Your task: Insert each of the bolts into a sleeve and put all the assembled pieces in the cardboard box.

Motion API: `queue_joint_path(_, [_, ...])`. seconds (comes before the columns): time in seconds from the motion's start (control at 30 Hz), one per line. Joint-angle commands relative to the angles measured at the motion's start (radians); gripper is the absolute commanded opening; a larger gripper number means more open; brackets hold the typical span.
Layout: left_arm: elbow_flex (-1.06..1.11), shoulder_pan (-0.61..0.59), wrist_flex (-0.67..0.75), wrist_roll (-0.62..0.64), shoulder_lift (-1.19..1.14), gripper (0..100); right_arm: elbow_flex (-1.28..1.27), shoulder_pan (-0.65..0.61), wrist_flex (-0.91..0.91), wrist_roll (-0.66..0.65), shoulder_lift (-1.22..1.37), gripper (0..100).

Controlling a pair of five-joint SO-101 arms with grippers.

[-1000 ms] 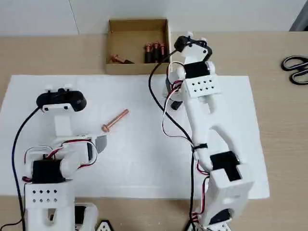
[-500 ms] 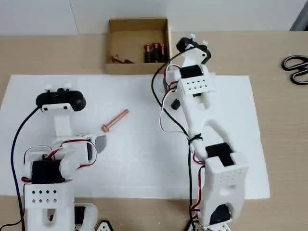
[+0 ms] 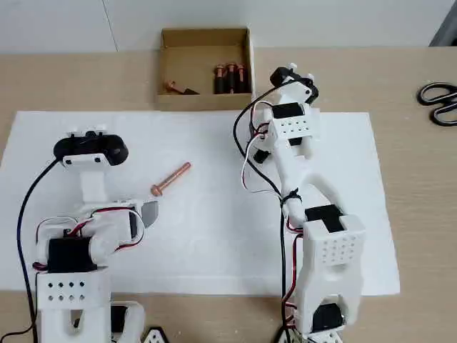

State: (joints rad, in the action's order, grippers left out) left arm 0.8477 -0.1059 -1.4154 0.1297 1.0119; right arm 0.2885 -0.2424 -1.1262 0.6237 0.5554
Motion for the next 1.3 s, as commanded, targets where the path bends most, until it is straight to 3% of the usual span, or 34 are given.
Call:
queue_joint_path(0.0, [-0.004,-0.002,0.017,0.000,0.012,26,0.048,0.004,0.012,0.005,-0.001,18.2])
queue_joint_path(0.13, [-0.004,-0.002,0.017,0.000,0.012,26,0.046,0.005,0.002,0.005,0.008,15.8])
queue_joint_path(0.3, [-0.004,-0.002,0.017,0.000,0.012,26,0.046,0.007,-0.001,0.003,0.054,0.9])
queue_joint_path(0.53, [-0.007,-0.003,0.015,0.000,0.012,26,0.048,0.012,-0.133,-0.006,-0.031,0.5])
queue_joint_path(0.77, [-0.012,-0.003,0.012,0.000,0.012,26,0.046,0.004,-0.318,-0.269,-0.254,0.5])
queue_joint_path(1.03, [-0.012,0.002,0.012,0.000,0.012,26,0.003,0.004,-0.343,-0.531,-0.236,0.7])
queue_joint_path(1.27, [-0.012,0.002,0.012,0.000,0.012,26,-0.018,-0.004,-0.326,-0.603,-0.099,2.1])
